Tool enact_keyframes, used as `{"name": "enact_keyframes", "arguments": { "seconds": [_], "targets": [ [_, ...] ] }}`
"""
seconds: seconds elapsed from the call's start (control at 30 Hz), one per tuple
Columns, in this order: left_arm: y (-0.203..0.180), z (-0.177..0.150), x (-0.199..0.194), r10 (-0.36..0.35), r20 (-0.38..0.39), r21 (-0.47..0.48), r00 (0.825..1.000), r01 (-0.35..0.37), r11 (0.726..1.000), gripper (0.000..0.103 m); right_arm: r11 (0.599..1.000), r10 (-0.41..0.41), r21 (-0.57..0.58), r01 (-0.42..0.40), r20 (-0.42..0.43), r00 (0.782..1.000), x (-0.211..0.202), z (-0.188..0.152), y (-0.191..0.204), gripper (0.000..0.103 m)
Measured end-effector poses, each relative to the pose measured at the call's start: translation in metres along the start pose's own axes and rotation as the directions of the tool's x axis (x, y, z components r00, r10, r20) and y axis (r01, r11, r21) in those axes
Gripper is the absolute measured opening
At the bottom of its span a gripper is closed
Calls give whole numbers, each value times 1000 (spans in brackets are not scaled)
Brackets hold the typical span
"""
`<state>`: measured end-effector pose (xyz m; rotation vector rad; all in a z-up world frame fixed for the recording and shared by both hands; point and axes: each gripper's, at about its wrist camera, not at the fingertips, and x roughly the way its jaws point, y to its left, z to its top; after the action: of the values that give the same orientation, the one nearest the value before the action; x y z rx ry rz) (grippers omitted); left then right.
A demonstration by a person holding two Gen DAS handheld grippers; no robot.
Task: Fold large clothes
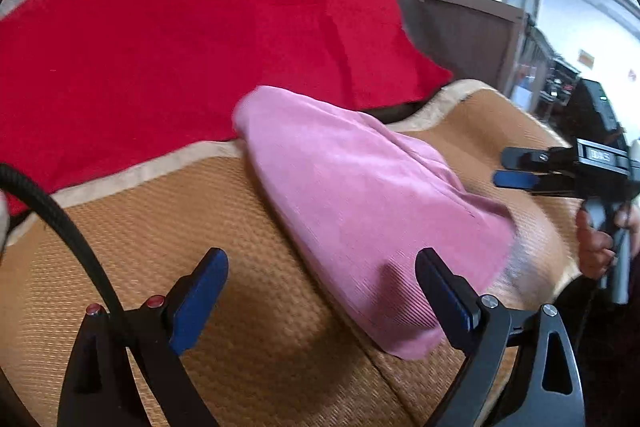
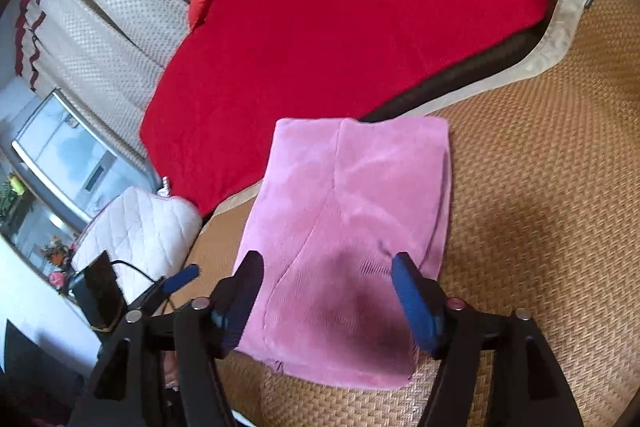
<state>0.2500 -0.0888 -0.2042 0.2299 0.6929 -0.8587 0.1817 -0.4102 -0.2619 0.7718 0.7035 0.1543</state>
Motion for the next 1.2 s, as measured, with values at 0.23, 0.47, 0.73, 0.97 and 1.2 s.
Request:
{"name": "enact_keyframes", "arguments": {
  "seconds": [0.23, 0.47, 0.73, 0.97, 1.2],
  "targets": [
    [8, 7, 2, 67, 10, -21, 998, -67, 998, 95, 998, -15, 57, 17, -33, 999, 19, 18, -11, 75],
    [16, 11, 6, 102, 2, -45, 995, -102, 994, 95, 998, -17, 56, 22, -77, 997, 36, 37, -29, 75],
    [20, 18, 19, 131, -15, -60, 991, -131, 990, 95, 995, 1, 95, 7, -88, 996, 35, 36, -50, 75],
    [19, 20, 27, 82, -34, -74, 996, -84, 994, 95, 993, 11, 116, 0, -93, 996, 34, 37, -58, 75],
    [42, 23, 26, -187, 11, -237, 982, 184, 954, 95, 985, 56, 165, -41, -85, 995, 32, 36, -74, 75]
  ]
}}
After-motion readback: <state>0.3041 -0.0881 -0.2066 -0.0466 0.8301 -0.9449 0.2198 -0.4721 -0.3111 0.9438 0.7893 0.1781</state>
